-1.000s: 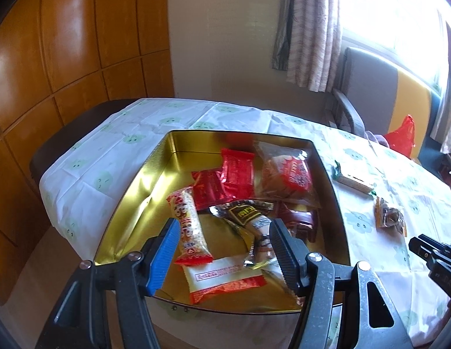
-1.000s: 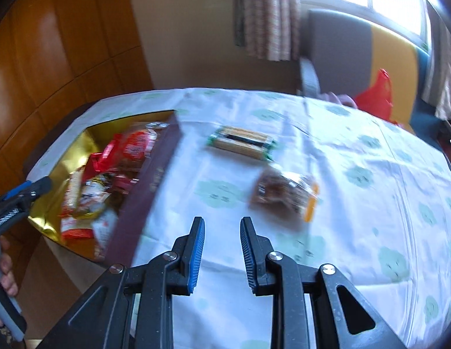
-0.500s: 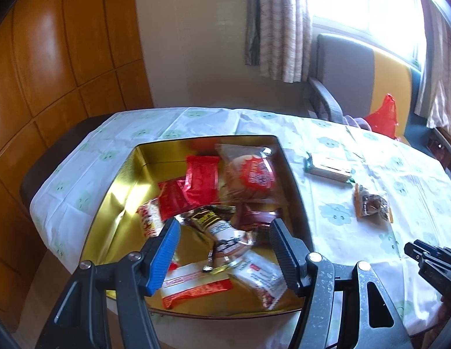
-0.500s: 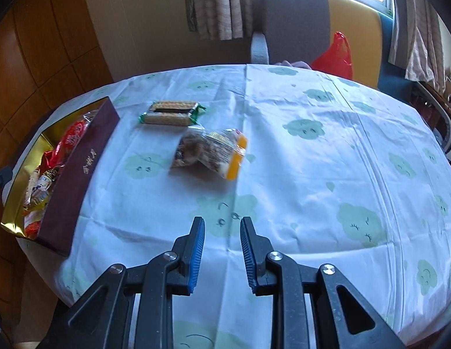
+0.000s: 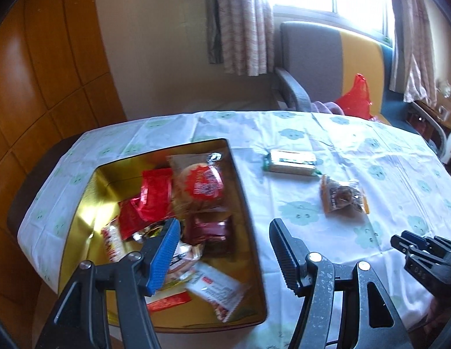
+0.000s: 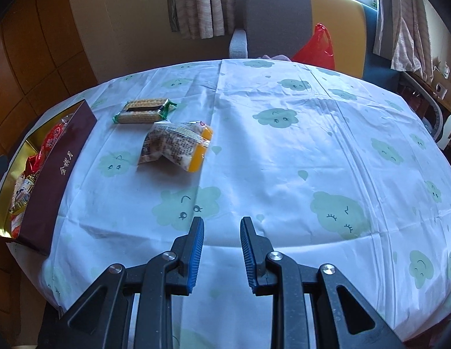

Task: Organize snacks
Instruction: 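Move the right tool back over the remaining snacks, open, then grasp the clear snack bag with orange trim with the left tool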

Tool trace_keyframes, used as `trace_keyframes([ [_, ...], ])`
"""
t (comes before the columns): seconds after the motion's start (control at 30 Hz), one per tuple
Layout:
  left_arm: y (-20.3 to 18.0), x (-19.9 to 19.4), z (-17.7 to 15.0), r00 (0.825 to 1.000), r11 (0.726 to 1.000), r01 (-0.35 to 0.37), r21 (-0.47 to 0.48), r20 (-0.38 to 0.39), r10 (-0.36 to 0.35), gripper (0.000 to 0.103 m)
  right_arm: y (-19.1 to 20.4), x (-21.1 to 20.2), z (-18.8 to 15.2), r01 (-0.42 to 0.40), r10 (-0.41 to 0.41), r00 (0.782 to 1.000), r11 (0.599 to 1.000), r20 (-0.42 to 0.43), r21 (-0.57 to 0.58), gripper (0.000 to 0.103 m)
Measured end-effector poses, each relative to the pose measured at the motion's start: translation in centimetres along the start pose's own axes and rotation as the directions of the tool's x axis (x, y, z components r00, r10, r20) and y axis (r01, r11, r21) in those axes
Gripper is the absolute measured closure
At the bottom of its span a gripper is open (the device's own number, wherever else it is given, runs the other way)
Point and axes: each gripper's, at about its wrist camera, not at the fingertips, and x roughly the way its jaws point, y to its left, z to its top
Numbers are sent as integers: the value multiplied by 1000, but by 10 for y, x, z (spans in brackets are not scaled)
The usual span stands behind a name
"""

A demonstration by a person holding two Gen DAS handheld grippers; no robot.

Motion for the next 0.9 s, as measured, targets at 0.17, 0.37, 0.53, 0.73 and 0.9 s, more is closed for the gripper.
trace_keyframes([
  [0.17,-20,7,8,999,998,46,34,-15,-46,35,-6,7,-2,-3,3,1000,1000,-22,13,76],
  [0.37,-40,25,16,983,987,157,23,-99,-155,34,-12,14,-7,-17,18,999,1000,-37,23,76],
  [0.53,-61,52,19,924,953,299,-46,-233,-301,33,-12,14,-8,-31,32,999,999,-26,19,72],
  [0.73,-92,84,22,843,910,387,-147,-343,-414,34,-13,14,-10,-49,49,999,999,-11,22,70],
  [0.9,-120,109,28,756,855,455,-248,-399,-518,35,-13,14,-10,-63,63,998,998,-1,11,68],
])
